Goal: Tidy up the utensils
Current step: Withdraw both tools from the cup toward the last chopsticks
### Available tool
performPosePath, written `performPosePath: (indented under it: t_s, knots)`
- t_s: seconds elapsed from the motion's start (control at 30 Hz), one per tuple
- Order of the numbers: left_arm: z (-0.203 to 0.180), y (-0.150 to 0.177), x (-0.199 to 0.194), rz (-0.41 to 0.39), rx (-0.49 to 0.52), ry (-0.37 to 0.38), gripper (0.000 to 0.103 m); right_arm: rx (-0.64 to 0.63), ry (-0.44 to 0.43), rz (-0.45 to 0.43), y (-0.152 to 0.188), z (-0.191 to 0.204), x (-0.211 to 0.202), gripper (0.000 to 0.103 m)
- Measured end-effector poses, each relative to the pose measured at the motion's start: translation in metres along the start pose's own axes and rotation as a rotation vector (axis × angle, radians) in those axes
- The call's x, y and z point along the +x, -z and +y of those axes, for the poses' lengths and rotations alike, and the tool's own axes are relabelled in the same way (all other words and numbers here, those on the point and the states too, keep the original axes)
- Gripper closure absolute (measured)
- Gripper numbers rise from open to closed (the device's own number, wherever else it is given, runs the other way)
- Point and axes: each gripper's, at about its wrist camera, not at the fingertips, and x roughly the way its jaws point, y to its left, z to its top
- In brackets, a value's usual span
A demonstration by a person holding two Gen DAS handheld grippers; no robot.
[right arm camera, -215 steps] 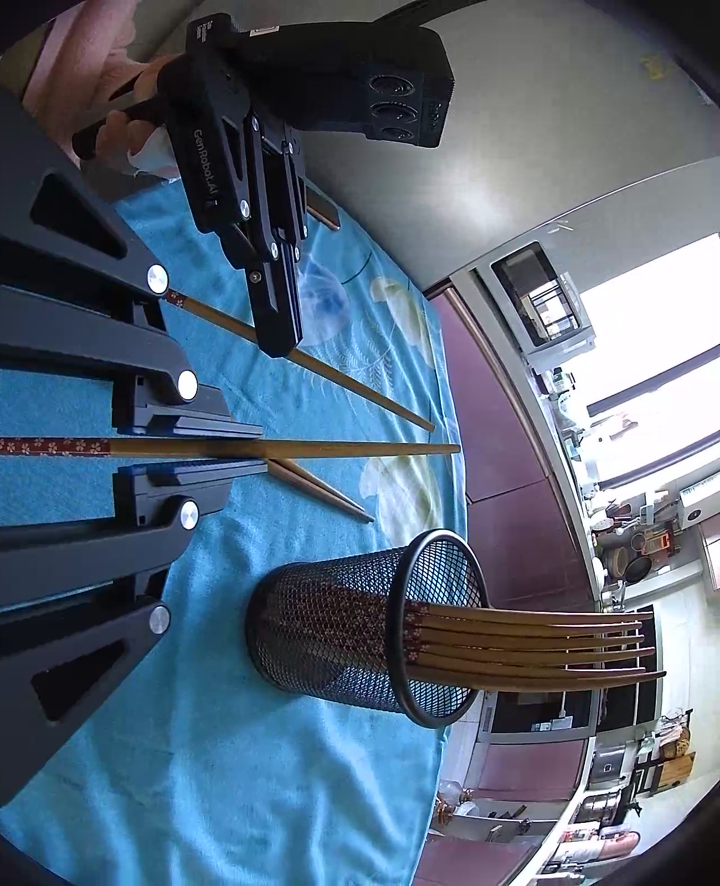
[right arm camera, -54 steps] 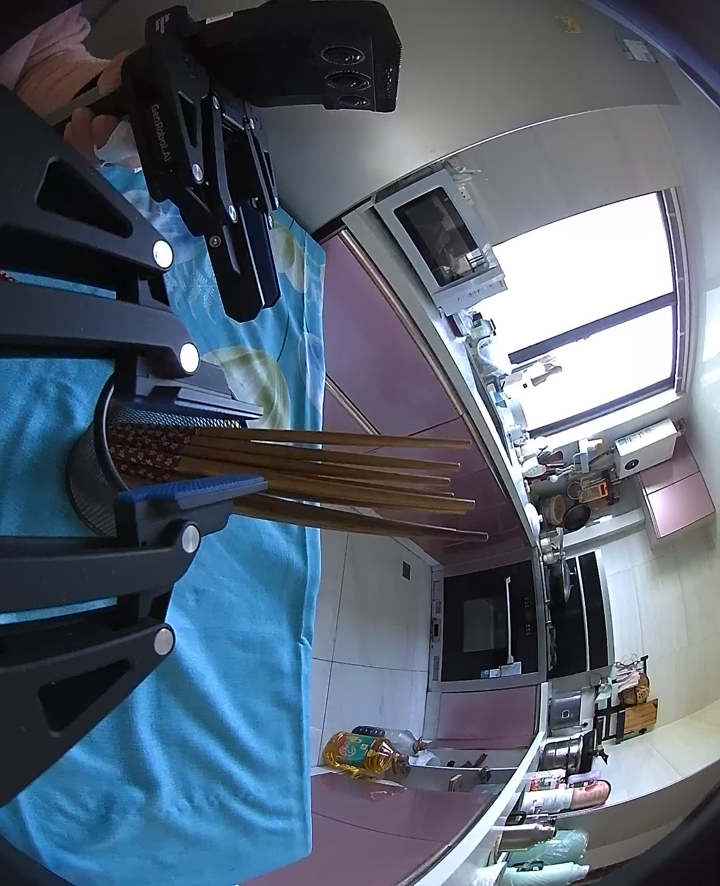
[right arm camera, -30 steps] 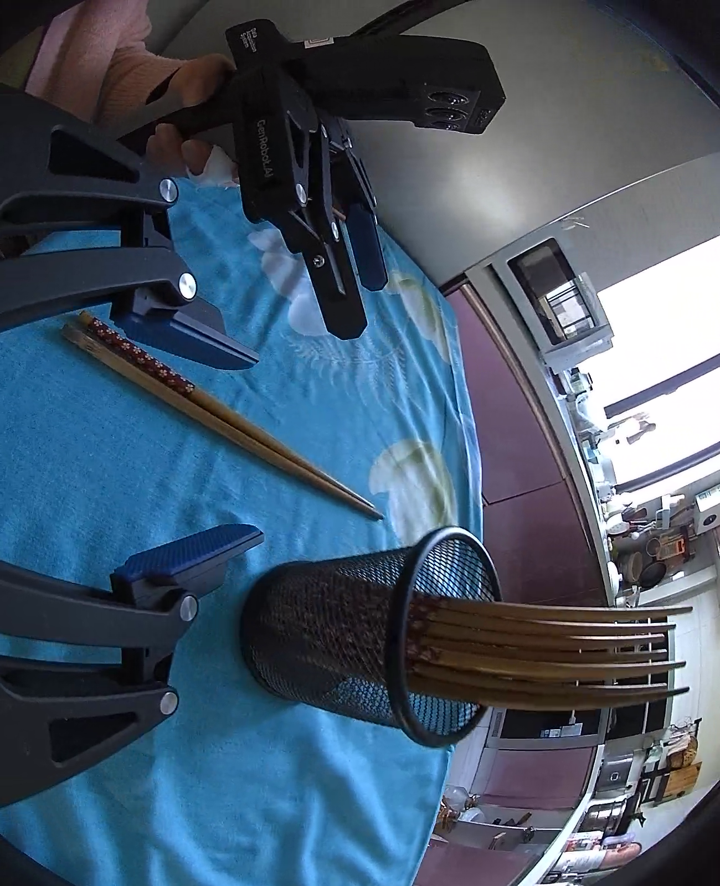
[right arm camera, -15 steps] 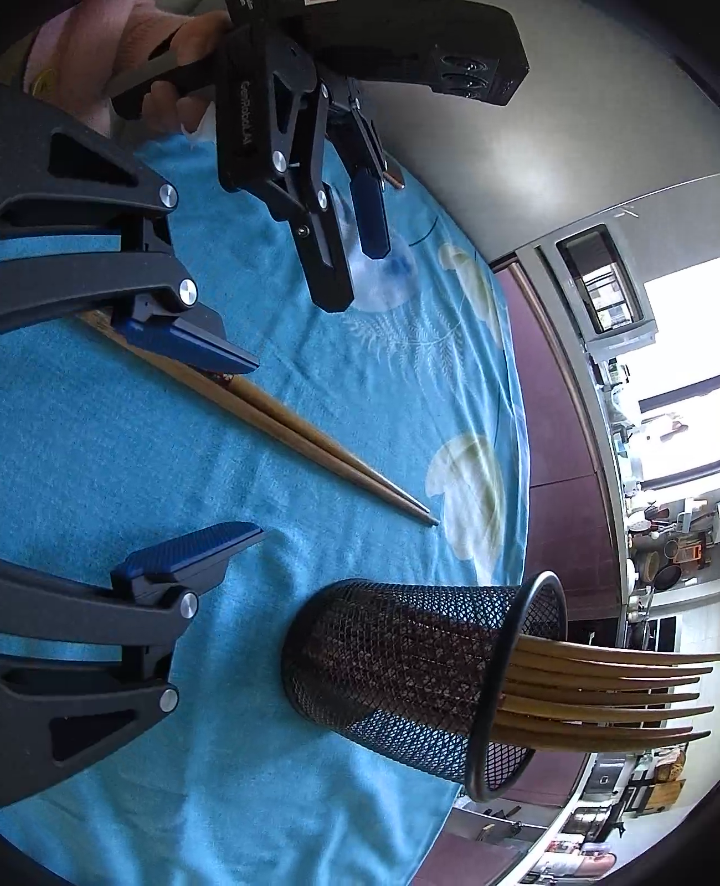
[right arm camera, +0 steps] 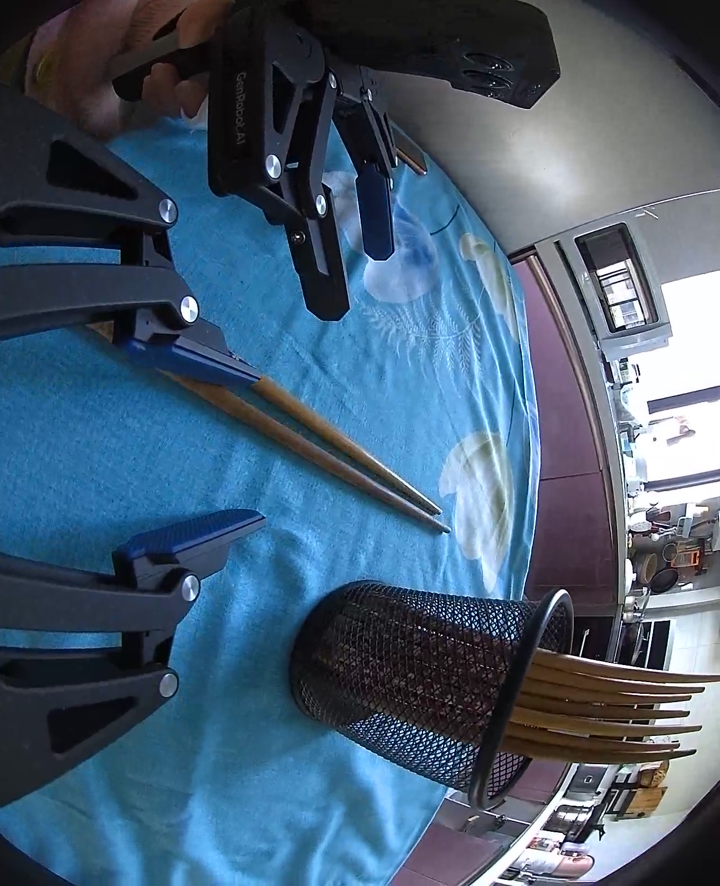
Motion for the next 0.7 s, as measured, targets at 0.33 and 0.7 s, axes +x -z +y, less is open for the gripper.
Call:
performPosePath:
  t_s: [0.33, 0.7]
  knots:
    - [-0.014, 0.003, 0.004, 0.018, 0.04, 0.048, 0.027, 0.056, -0.02, 0.007, 0.004, -0.018, -0.008, 0.068]
    - [-0.044, 0.011, 0.018, 0.074, 0.124, 0.114, 0.048, 0.073, -0.025, 0.011, 0.004, -0.026, -0.009, 0.069]
